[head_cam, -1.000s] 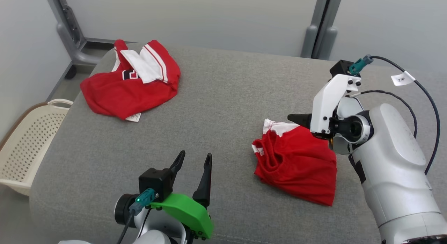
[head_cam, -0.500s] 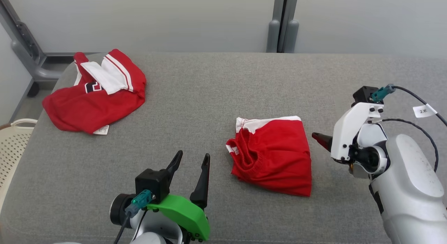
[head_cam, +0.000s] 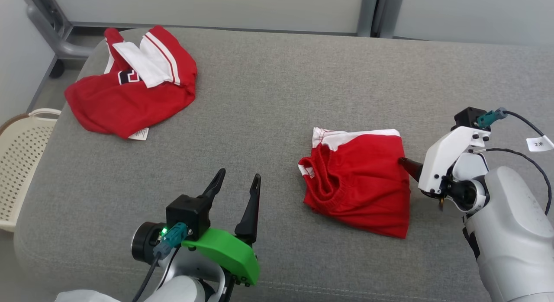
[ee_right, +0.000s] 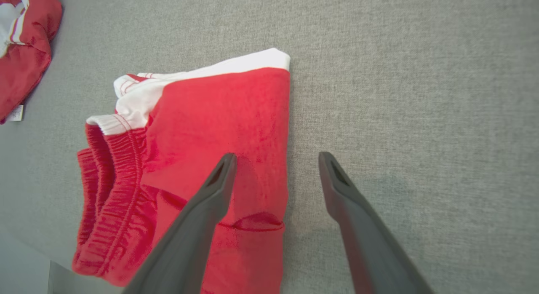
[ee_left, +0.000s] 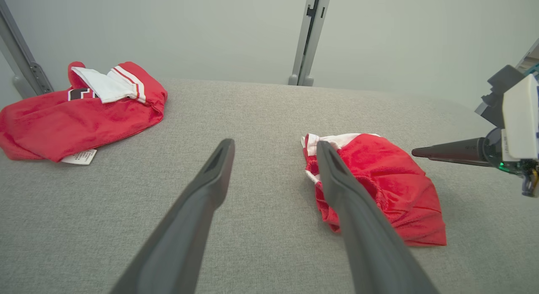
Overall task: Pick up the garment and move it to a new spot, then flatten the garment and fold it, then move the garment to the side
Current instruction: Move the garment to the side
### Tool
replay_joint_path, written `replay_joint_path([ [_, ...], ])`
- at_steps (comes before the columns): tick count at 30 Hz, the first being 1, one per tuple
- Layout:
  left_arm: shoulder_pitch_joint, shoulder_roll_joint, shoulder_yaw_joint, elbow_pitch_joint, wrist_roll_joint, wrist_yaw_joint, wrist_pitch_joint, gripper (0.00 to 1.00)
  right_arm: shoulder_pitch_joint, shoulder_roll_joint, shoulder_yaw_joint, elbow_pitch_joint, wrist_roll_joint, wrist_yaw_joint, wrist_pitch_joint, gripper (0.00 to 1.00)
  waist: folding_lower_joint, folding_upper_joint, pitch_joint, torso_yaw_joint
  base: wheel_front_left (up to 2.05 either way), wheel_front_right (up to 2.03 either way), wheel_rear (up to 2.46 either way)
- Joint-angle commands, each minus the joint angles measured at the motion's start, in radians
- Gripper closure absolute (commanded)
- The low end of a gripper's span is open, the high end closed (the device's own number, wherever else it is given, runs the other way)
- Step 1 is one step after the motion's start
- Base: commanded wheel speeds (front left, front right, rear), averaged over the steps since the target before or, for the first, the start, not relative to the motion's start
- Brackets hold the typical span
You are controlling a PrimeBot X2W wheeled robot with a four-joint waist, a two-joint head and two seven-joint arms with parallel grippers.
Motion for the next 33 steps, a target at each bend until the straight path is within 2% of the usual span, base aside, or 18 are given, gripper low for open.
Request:
replay_joint_path([
  [1, -0.021, 0.006, 0.002, -0.007, 0.012, 0.006, 0.001, 0.0, -0.015, -0.006, 0.0, 0.019, 0.006, 0.0, -0.009, 0.0, 0.0, 0.0, 0.032, 0.035, 0.0, 0.0, 0.0],
  [15, -0.031, 0.006, 0.006, -0.01, 0.012, 0.012, -0.009, 0.0, -0.055, 0.003, -0.015, 0.172, 0.012, 0.0, -0.03, 0.0, 0.0, 0.0, 0.066, 0.079, 0.0, 0.0, 0.0],
  [16, -0.031, 0.007, 0.007, -0.009, 0.011, 0.012, -0.011, 0.0, -0.057, 0.005, -0.014, 0.178, 0.012, 0.0, -0.032, 0.15, 0.0, 0.0, 0.067, 0.079, 0.0, 0.0, 0.0],
  [17, -0.031, 0.008, 0.008, -0.008, 0.011, 0.012, -0.012, 0.0, -0.059, 0.007, -0.013, 0.185, 0.014, 0.0, -0.036, 0.39, 0.0, 0.0, 0.068, 0.08, 0.0, 0.0, 0.0],
  [18, -0.031, 0.008, 0.008, -0.007, 0.011, 0.013, -0.012, 0.0, -0.061, 0.008, -0.011, 0.191, 0.016, 0.0, -0.039, 0.54, 0.0, 0.0, 0.069, 0.08, 0.0, 0.0, 0.0],
  [20, -0.032, 0.008, 0.009, -0.007, 0.011, 0.015, -0.013, 0.0, -0.067, 0.011, -0.002, 0.196, 0.024, 0.0, -0.045, 0.68, 0.0, 0.0, 0.07, 0.079, 0.0, 0.0, 0.0],
  [22, -0.033, 0.009, 0.01, -0.006, 0.01, 0.015, -0.014, 0.0, -0.072, 0.013, 0.014, 0.194, 0.033, 0.0, -0.052, 0.96, 0.0, 0.0, 0.072, 0.076, 0.0, 0.0, 0.0],
  [23, -0.034, 0.008, 0.01, -0.006, 0.01, 0.015, -0.015, 0.0, -0.073, 0.015, 0.022, 0.193, 0.04, 0.0, -0.055, 1.0, 0.0, 0.0, 0.072, 0.075, 0.0, 0.0, 0.0],
  [33, -0.027, 0.011, 0.013, -0.005, 0.002, 0.02, -0.02, 0.0, -0.11, -0.034, 0.074, 0.163, 0.098, 0.0, -0.082, 1.0, 0.0, 0.0, 0.059, 0.04, 0.0, 0.0, 0.0],
])
